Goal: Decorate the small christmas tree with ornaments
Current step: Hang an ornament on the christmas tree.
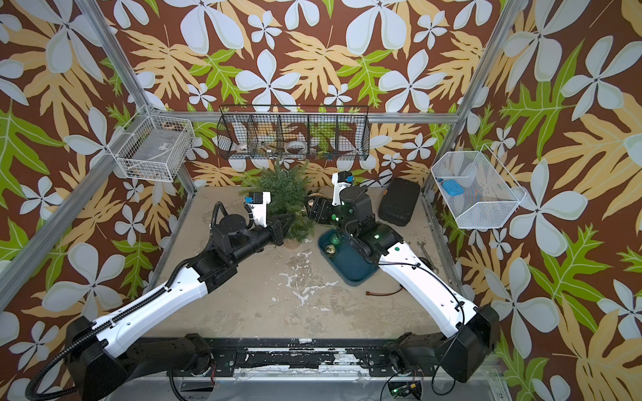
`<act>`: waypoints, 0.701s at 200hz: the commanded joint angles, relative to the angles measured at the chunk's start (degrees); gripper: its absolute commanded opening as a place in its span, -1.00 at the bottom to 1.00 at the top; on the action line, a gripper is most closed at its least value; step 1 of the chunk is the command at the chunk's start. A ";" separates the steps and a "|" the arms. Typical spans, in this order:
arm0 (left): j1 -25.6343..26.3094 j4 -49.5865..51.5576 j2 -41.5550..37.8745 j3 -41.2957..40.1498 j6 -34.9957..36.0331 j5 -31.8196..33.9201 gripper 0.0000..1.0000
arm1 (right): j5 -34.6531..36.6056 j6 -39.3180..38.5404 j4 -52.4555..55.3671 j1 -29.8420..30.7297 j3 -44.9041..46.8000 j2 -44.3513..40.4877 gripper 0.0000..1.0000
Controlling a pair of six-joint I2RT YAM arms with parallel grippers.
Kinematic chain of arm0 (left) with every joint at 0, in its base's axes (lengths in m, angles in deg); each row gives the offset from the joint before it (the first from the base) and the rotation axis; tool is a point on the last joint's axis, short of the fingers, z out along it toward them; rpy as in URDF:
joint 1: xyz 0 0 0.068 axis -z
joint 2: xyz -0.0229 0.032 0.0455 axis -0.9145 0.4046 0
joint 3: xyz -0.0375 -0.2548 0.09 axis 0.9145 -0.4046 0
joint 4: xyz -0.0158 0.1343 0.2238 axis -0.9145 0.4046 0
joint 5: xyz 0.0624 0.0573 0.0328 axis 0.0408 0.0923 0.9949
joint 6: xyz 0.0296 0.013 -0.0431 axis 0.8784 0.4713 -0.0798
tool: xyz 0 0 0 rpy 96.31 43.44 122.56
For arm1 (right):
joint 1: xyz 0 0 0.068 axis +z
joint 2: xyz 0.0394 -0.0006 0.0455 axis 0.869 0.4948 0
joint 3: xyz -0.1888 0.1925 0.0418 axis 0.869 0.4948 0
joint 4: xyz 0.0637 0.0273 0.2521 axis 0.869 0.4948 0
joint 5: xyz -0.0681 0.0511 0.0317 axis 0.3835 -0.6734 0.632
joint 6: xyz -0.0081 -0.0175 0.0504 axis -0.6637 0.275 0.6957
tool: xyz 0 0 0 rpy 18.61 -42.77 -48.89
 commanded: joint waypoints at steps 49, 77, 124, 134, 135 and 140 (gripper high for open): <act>-0.08 -0.16 0.55 0.36 -0.48 -1.65 -1.00 | 1.75 0.91 0.42 -0.42 1.34 -0.13 0.39; -0.11 0.51 0.91 0.42 -0.27 -1.15 -1.00 | 1.66 1.22 -0.08 -0.40 2.07 -0.15 0.39; -0.16 0.74 1.28 0.64 -0.27 -1.13 -1.00 | 1.01 1.64 -0.48 -0.38 2.07 0.31 0.38; -0.11 0.74 1.20 0.75 -0.27 -1.15 -1.00 | 0.91 1.44 -0.91 -0.40 2.11 -0.03 0.38; -0.11 0.74 1.11 0.77 -0.23 -1.14 -1.00 | 0.91 1.47 -0.98 -0.40 2.13 -0.09 0.38; -0.12 0.74 1.05 0.86 -0.16 -1.06 -1.00 | 1.12 1.48 -1.05 -0.40 2.07 -0.23 0.38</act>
